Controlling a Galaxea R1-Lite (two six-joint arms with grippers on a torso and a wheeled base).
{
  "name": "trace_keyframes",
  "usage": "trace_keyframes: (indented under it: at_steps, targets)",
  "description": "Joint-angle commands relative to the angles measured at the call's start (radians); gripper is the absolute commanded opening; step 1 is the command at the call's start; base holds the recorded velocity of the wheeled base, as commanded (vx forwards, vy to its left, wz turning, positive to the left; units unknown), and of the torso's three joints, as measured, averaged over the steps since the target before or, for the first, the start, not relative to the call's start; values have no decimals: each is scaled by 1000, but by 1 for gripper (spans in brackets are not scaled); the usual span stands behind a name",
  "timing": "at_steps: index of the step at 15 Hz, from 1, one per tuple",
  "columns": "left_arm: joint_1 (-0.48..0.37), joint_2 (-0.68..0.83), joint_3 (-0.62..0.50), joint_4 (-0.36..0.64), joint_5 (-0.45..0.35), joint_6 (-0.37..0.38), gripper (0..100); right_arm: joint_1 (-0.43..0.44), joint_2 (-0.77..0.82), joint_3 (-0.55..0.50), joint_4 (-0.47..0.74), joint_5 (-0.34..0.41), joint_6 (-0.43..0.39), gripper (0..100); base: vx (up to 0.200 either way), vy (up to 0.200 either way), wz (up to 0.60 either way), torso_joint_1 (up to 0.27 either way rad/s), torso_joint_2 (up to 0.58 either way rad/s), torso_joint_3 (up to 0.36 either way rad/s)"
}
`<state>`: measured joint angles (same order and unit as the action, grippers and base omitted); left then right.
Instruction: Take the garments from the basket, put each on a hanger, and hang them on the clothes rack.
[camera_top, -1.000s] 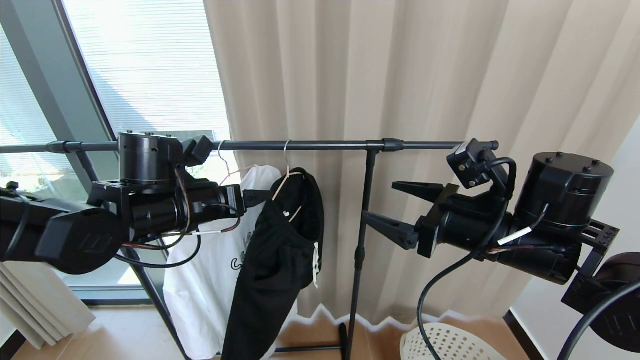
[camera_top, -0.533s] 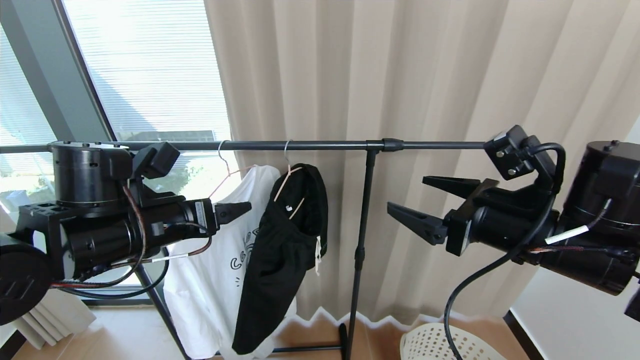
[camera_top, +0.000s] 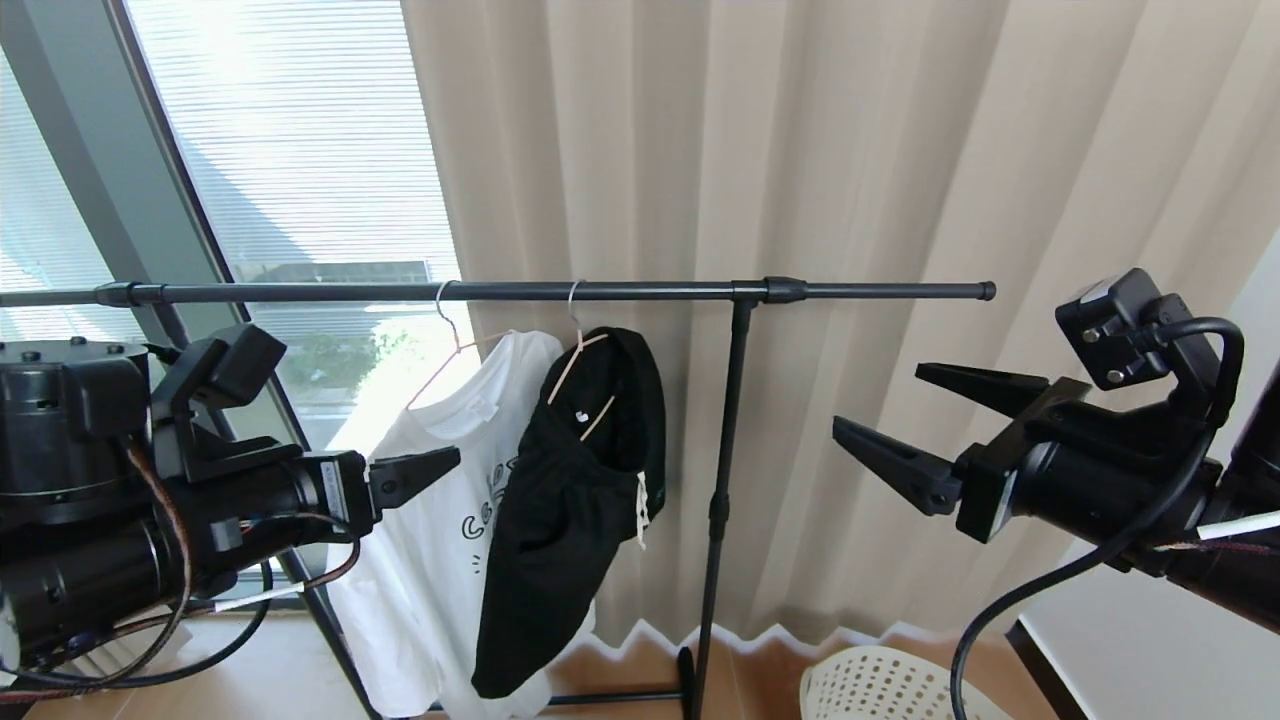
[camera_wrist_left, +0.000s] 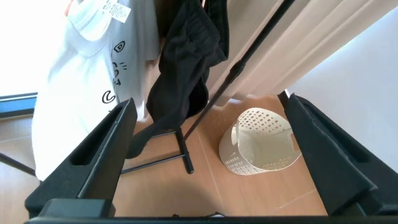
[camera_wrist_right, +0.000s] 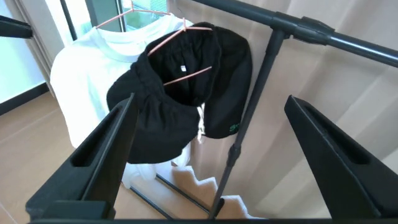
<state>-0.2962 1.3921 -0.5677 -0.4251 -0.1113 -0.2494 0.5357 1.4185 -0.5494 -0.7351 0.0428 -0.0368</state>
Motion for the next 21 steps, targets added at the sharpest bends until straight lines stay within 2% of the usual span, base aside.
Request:
trace_keyframes:
  at_steps: [1,4,7,9,11,12,13,15,17,19,20,21]
  targets:
    - [0,-65,54,-1,7,-1,100,18,-44,42,0,-24,-2,100,0,0,0,0,0,0]
    - [-3,-133,120,-1,10,-2,100,44,-93,97,0,-81,-6,100,0,0,0,0,0,0]
    - [0,-232,206,-1,27,-2,100,95,-158,172,2,-182,-41,100,0,0,0,0,0,0]
    - [0,-320,215,25,59,-4,100,109,-196,209,2,-259,-44,100,0,0,0,0,0,0]
    - [2,-360,213,78,61,-2,100,109,-216,227,3,-300,-46,100,0,0,0,0,0,0]
    - [2,-397,213,112,61,-2,100,107,-234,259,2,-350,-46,100,0,0,0,0,0,0]
    - [2,-404,216,114,61,-2,100,107,-243,278,2,-371,-46,100,0,0,0,0,0,0]
    - [2,-421,238,115,76,-1,100,107,-293,345,-1,-383,-58,100,0,0,0,0,0,0]
    - [2,-429,259,114,124,1,100,109,-352,404,2,-374,-58,100,0,0,0,0,0,0]
    - [-4,-496,288,117,145,9,100,112,-415,529,2,-362,-58,100,0,0,0,0,0,0]
    - [-3,-516,304,121,151,18,100,112,-429,549,8,-368,-52,100,0,0,0,0,0,0]
    - [-4,-532,328,121,173,25,100,107,-471,549,63,-373,-23,100,0,0,0,0,0,0]
